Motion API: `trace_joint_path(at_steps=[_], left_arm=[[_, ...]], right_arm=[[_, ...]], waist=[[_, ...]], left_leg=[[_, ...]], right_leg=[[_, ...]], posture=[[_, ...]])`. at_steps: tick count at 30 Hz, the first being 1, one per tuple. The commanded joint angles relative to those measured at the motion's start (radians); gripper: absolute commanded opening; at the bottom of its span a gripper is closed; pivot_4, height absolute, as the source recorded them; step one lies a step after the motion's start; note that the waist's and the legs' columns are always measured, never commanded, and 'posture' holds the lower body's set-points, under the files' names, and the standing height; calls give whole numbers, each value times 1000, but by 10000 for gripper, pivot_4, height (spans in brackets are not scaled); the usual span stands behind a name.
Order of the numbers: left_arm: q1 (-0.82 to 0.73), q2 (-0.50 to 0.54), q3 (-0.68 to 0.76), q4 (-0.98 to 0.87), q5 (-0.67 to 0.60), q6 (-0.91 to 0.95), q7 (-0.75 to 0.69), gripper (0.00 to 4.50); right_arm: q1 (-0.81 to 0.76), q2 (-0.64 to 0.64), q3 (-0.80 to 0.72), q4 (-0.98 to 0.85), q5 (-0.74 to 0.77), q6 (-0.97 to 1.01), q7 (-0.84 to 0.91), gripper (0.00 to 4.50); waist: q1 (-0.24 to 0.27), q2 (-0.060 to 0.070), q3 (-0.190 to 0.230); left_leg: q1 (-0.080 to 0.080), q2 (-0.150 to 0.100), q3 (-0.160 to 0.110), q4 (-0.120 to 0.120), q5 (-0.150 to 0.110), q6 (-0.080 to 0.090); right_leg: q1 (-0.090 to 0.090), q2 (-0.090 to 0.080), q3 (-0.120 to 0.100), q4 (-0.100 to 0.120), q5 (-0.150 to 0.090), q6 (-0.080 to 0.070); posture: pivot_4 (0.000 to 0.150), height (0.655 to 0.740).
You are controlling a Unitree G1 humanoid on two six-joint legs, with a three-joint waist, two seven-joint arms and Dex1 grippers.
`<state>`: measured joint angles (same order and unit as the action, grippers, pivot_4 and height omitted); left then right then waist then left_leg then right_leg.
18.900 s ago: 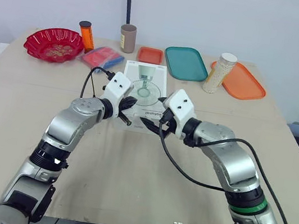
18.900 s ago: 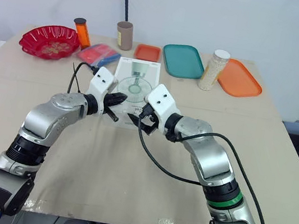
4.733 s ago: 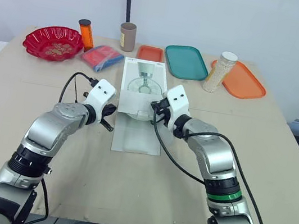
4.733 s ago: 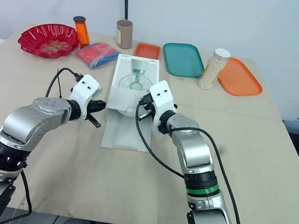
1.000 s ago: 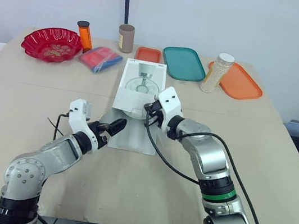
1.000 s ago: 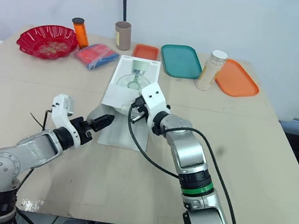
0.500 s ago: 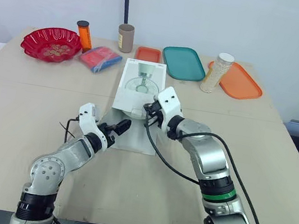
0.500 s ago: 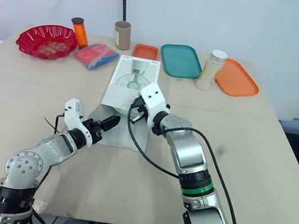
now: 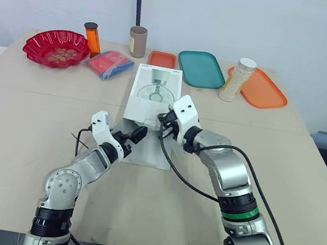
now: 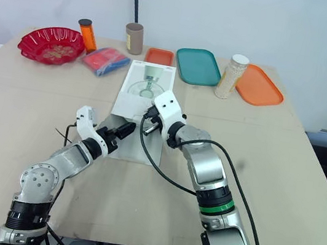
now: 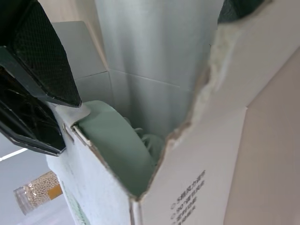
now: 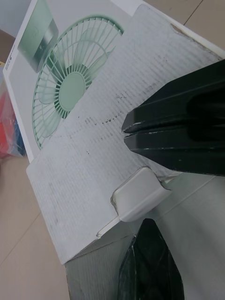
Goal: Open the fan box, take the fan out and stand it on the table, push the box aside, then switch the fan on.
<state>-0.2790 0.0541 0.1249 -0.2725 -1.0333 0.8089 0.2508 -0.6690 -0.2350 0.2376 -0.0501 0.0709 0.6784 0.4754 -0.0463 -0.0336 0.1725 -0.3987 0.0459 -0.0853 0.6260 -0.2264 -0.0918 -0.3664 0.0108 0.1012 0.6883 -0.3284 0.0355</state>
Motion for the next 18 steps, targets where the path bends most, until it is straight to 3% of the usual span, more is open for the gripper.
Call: trace_joint_path(at_steps=[1, 18], left_arm=[[5, -5, 1, -28, 22, -8, -12, 44126], [-23, -66, 9, 12, 109, -28, -28, 44126]], right_arm=[[24, -10, 18, 21, -17, 30, 0, 0], [23, -5, 16, 20, -15, 34, -5, 0]], waist=[[0, 0, 0], [0, 0, 0]], left_leg=[[0, 0, 0, 0, 0, 0], [0, 0, 0, -1, 0, 0]], right_leg=[[0, 0, 0, 0, 0, 0], [0, 0, 0, -1, 0, 0]], posture=[[1500, 7400], [1500, 7400]])
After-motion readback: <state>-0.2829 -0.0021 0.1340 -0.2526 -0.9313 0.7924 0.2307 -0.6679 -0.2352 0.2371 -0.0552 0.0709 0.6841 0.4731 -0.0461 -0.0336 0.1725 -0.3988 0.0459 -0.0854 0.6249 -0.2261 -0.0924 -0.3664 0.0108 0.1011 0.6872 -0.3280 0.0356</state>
